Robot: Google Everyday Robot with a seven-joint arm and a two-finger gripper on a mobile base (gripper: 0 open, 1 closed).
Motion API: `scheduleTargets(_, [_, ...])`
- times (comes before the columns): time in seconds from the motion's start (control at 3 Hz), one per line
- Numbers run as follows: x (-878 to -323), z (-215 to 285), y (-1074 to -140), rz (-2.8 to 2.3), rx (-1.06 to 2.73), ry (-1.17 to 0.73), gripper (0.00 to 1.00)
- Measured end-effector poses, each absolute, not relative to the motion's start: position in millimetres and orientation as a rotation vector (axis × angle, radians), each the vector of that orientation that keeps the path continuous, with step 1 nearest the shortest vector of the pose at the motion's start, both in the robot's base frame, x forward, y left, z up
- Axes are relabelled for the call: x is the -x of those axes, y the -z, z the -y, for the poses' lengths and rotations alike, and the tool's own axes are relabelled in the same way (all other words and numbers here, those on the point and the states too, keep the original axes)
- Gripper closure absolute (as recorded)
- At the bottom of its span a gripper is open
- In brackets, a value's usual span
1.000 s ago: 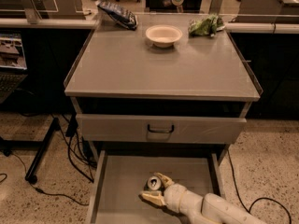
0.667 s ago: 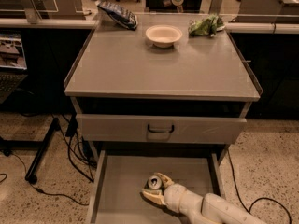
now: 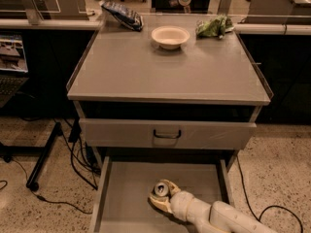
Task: Pick green can from middle drawer and place on counter
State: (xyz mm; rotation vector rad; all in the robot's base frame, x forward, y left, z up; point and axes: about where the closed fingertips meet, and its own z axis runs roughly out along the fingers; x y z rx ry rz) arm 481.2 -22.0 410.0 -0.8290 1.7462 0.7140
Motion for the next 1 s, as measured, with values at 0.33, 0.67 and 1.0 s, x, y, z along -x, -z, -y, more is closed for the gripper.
scheduleTargets(0.33, [-481.2,21.7,-410.2,-1.746,0.83,-0.715,1.0])
scheduleTargets(0.67, [-478.3,26.1,-438.4,-1.715,0.851,-0.75,1.0])
scheduleTargets(1.0, [-470.9,43.5,-489.8,-1.678,0.869,-0.805,1.0])
